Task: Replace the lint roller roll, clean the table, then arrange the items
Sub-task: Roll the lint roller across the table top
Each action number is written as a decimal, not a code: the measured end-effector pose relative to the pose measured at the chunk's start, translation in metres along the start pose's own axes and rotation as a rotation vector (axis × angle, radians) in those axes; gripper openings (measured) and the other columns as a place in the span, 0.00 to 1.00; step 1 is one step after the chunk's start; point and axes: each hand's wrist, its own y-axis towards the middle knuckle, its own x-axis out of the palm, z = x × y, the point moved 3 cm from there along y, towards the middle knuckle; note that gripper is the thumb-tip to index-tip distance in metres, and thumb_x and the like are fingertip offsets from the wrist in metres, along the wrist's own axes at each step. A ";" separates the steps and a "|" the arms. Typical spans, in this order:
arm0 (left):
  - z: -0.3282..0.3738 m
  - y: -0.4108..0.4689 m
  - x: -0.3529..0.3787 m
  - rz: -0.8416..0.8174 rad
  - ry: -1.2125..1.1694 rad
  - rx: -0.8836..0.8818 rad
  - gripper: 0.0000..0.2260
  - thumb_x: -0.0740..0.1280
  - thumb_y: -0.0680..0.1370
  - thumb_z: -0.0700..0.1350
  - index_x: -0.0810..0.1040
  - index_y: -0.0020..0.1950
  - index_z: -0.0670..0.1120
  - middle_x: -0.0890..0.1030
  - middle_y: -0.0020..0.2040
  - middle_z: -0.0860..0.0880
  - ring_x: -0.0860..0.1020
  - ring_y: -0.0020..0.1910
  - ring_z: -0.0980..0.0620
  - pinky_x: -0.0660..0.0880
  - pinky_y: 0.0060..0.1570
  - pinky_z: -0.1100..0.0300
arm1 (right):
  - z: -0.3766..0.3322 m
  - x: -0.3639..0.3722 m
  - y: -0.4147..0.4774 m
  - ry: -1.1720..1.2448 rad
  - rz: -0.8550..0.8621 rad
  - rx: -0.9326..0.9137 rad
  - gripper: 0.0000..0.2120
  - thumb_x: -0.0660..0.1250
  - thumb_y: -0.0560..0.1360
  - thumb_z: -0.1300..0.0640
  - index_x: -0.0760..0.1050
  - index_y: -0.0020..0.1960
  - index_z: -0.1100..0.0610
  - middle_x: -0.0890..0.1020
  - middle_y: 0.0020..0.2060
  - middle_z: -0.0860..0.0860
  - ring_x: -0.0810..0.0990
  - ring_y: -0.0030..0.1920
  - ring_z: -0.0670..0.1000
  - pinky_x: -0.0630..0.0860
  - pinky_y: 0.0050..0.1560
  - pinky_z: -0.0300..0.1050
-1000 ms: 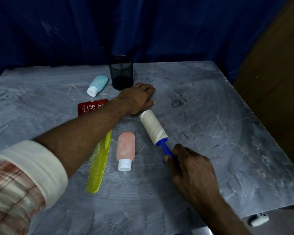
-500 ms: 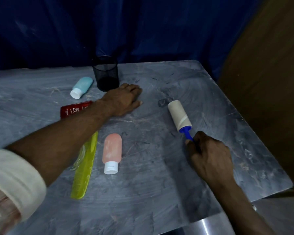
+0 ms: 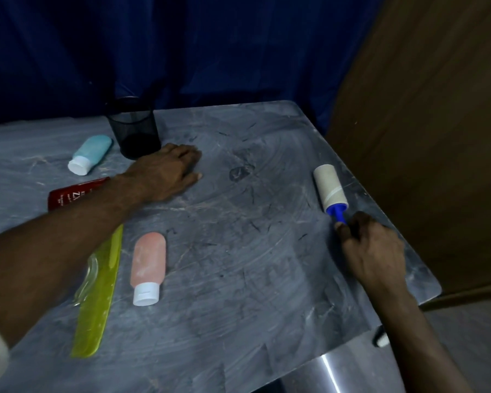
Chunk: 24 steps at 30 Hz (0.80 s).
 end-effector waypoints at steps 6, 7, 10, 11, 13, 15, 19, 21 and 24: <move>0.001 -0.001 -0.001 -0.004 0.003 0.002 0.32 0.55 0.86 0.60 0.57 0.86 0.45 0.60 0.85 0.45 0.63 0.81 0.41 0.62 0.80 0.49 | 0.025 -0.014 0.007 -0.036 0.055 0.057 0.11 0.65 0.81 0.50 0.71 0.42 0.53 0.73 0.28 0.49 0.72 0.27 0.47 0.61 0.29 0.38; 0.002 -0.001 -0.002 -0.004 0.004 0.002 0.32 0.55 0.86 0.60 0.57 0.86 0.45 0.61 0.85 0.44 0.63 0.81 0.41 0.62 0.80 0.49 | 0.027 -0.016 0.007 -0.034 0.064 0.068 0.11 0.66 0.81 0.50 0.70 0.42 0.52 0.71 0.27 0.48 0.70 0.27 0.46 0.59 0.29 0.38; 0.003 -0.003 -0.004 -0.003 0.001 -0.005 0.32 0.55 0.86 0.60 0.58 0.86 0.45 0.61 0.85 0.45 0.63 0.81 0.40 0.61 0.80 0.50 | 0.029 -0.018 0.007 -0.020 0.053 0.083 0.11 0.66 0.81 0.50 0.71 0.42 0.53 0.70 0.28 0.47 0.69 0.27 0.45 0.58 0.27 0.37; 0.003 -0.003 -0.004 -0.002 0.000 -0.006 0.31 0.55 0.86 0.60 0.58 0.86 0.45 0.61 0.85 0.44 0.63 0.81 0.40 0.61 0.80 0.50 | 0.028 -0.017 0.007 -0.016 0.042 0.081 0.10 0.66 0.81 0.50 0.71 0.43 0.53 0.70 0.28 0.47 0.69 0.27 0.44 0.58 0.27 0.37; 0.004 -0.004 -0.005 -0.006 -0.005 -0.008 0.31 0.55 0.86 0.60 0.58 0.86 0.45 0.61 0.85 0.44 0.62 0.82 0.40 0.61 0.81 0.50 | 0.027 -0.016 0.006 -0.001 0.025 0.078 0.09 0.66 0.81 0.51 0.71 0.46 0.52 0.71 0.29 0.47 0.70 0.27 0.45 0.59 0.27 0.37; 0.004 -0.004 -0.005 -0.012 -0.010 -0.013 0.31 0.55 0.86 0.60 0.57 0.86 0.46 0.60 0.85 0.45 0.62 0.82 0.40 0.60 0.81 0.50 | 0.025 -0.015 0.006 -0.010 0.004 0.064 0.08 0.65 0.82 0.50 0.72 0.47 0.53 0.72 0.30 0.48 0.71 0.28 0.46 0.60 0.28 0.38; 0.003 -0.004 -0.004 -0.023 -0.009 -0.017 0.32 0.54 0.86 0.60 0.56 0.86 0.46 0.59 0.86 0.45 0.60 0.82 0.41 0.59 0.81 0.51 | 0.017 -0.010 0.006 -0.010 -0.066 0.036 0.09 0.62 0.82 0.48 0.74 0.51 0.54 0.76 0.34 0.51 0.75 0.32 0.50 0.70 0.32 0.43; 0.003 -0.004 -0.005 -0.021 -0.011 -0.018 0.32 0.54 0.86 0.60 0.56 0.86 0.46 0.59 0.86 0.45 0.60 0.82 0.41 0.59 0.81 0.51 | 0.010 -0.007 0.005 -0.011 -0.070 0.008 0.09 0.61 0.82 0.48 0.73 0.53 0.54 0.75 0.35 0.51 0.75 0.33 0.50 0.70 0.33 0.43; 0.003 -0.005 -0.006 -0.024 -0.022 -0.027 0.32 0.55 0.86 0.60 0.56 0.86 0.46 0.58 0.86 0.45 0.60 0.82 0.41 0.59 0.81 0.51 | -0.002 -0.005 0.002 -0.033 -0.055 -0.041 0.09 0.61 0.82 0.48 0.73 0.53 0.54 0.72 0.34 0.49 0.72 0.32 0.47 0.62 0.31 0.40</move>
